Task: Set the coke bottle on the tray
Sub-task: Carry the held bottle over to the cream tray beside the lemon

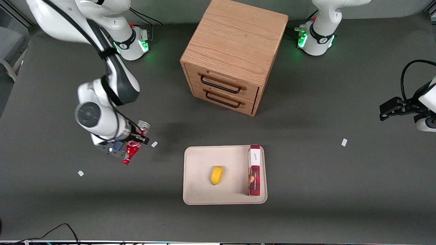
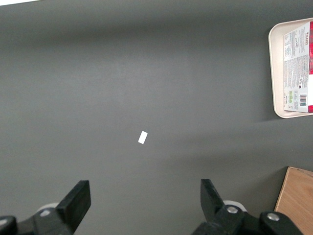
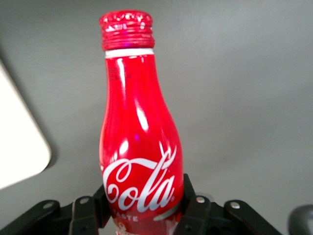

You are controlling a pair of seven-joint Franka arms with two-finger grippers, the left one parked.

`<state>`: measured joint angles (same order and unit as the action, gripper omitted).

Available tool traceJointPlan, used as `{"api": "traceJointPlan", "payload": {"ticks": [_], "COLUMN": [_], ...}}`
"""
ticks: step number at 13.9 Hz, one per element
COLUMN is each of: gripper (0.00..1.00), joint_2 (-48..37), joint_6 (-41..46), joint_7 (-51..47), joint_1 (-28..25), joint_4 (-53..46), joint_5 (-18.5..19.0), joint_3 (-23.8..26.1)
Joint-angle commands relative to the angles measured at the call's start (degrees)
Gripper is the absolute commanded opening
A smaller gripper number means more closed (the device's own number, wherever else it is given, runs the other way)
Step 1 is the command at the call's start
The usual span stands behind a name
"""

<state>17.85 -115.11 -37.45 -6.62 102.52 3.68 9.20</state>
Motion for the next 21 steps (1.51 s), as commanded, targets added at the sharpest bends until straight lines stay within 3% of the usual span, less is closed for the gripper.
{"api": "traceJointPlan", "payload": {"ticks": [1, 5, 9, 15, 21], "gripper": [0.00, 0.00, 0.00, 0.00, 0.00], "joint_2": [-0.2, 5.5, 24.4, 39.5, 43.6], "joint_6": [13.4, 16.8, 14.0, -5.7, -16.4], "joint_7": [7.4, 11.4, 6.3, -1.9, -3.3], "joint_1": [-0.5, -0.7, -1.9, -4.5, -4.7], "joint_4": [-13.9, -29.0, -44.4, -44.0, -39.7], "joint_5": [0.6, -0.1, 0.2, 0.3, 0.5], "joint_3": [0.1, 3.6, 12.5, 12.9, 12.9]}}
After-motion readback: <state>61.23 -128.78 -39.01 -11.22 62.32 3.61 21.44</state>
